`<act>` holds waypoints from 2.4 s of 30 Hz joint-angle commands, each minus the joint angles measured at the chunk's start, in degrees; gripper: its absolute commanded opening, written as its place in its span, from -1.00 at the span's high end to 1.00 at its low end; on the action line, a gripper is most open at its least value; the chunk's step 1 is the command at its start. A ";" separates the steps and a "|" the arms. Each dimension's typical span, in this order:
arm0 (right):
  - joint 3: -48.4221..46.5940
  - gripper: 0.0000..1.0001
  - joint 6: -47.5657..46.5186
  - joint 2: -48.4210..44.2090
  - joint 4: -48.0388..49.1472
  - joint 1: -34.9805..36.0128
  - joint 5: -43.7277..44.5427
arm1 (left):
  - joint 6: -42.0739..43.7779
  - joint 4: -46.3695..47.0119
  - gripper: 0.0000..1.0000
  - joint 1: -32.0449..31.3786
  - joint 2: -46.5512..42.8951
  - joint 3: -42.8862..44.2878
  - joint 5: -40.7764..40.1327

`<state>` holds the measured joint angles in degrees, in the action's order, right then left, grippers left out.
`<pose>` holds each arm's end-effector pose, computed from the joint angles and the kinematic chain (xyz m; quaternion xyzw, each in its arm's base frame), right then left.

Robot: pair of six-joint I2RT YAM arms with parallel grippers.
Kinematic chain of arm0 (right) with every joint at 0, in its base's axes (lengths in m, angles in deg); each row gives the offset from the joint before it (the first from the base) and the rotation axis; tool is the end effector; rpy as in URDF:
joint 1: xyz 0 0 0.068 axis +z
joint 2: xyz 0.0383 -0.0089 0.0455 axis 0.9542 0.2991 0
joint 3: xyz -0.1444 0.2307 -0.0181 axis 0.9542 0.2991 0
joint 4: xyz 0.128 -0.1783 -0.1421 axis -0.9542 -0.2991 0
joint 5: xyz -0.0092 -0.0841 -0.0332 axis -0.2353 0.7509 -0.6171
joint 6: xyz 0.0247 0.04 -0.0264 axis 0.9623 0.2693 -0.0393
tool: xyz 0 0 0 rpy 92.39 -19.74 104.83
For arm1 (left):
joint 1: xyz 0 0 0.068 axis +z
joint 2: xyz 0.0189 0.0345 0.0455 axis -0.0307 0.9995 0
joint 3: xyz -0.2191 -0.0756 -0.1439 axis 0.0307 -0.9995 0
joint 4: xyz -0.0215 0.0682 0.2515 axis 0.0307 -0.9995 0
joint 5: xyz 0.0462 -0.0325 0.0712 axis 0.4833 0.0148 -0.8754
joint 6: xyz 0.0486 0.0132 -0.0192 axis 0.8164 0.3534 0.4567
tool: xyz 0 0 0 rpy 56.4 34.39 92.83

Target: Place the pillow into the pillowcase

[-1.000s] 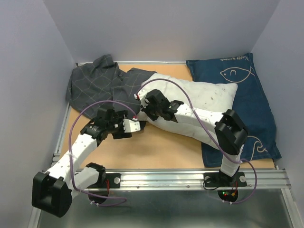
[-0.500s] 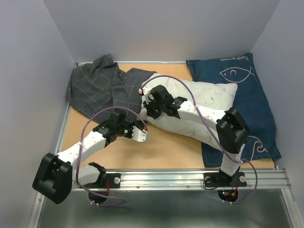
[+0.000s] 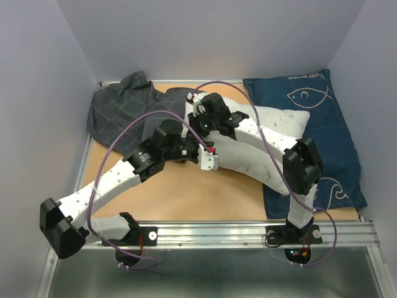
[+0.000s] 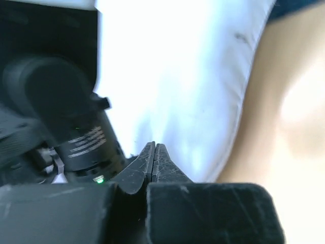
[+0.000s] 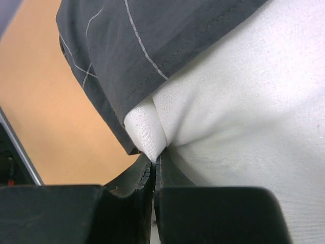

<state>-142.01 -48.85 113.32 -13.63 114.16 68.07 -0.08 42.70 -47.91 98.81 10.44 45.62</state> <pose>0.3250 0.3037 0.2734 -0.3181 0.8259 0.3225 0.3356 0.1714 -0.2012 0.3503 0.7091 0.3554 -0.1083 0.5993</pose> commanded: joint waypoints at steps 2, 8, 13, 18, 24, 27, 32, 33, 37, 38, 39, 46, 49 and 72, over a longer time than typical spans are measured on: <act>-0.08 0.99 5.91 -2.42 4.20 -0.95 -7.03 | -2.07 -5.72 1.00 0.97 -3.80 -2.32 -0.53; 12.38 0.93 10.54 -4.18 8.48 -0.87 -11.68 | -31.00 -4.48 -0.09 7.11 -12.25 -3.42 -11.14; 12.24 0.16 11.09 -7.59 8.95 -2.09 -11.17 | -45.72 -10.03 -0.24 15.64 -10.77 3.44 -16.78; 7.50 -0.28 9.16 -15.94 6.06 -6.57 -11.60 | -51.98 -10.83 -0.29 18.38 -4.27 9.25 -24.41; 5.73 -0.35 4.16 -20.26 1.30 -12.73 -6.17 | -51.72 -8.02 -0.30 18.47 11.02 19.78 -27.95; 6.87 -0.29 1.43 -20.18 0.51 -16.58 -0.80 | -51.46 -8.10 -0.29 18.38 20.58 26.37 -29.26; 9.51 -0.21 0.45 -17.72 0.25 -18.01 -0.35 | -50.31 -7.05 -0.19 18.46 28.34 31.40 -29.88; 9.95 -0.20 0.72 -16.67 0.34 -18.01 -1.22 | -49.44 -6.70 -0.17 18.47 29.31 32.11 -29.80; 11.44 -0.09 2.04 -13.32 0.34 -18.01 -5.18 | -48.38 -6.52 0.16 18.55 34.05 33.87 -30.94; 11.62 -0.08 1.95 -12.80 0.34 -18.01 -5.54 | -48.12 -6.34 0.25 18.55 34.59 34.04 -31.11; 11.79 -0.06 2.12 -12.27 0.42 -18.01 -5.71 | -47.94 -6.26 0.36 18.55 35.11 34.13 -31.12; 12.59 0.09 1.86 -9.72 0.34 -18.01 -8.35 | -47.33 -6.52 0.56 18.64 38.55 38.35 -33.22; 12.59 0.09 1.42 -9.63 0.34 -18.01 -8.18 | -46.10 -5.30 0.31 18.64 37.24 36.96 -34.19; 8.73 0.13 4.93 -4.53 1.04 -17.92 -15.99 | -51.00 -9.26 1.00 12.43 41.27 52.14 7.15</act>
<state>-130.96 -46.64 106.52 -12.78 95.87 57.34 -46.07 29.52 -28.87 142.80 54.85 31.19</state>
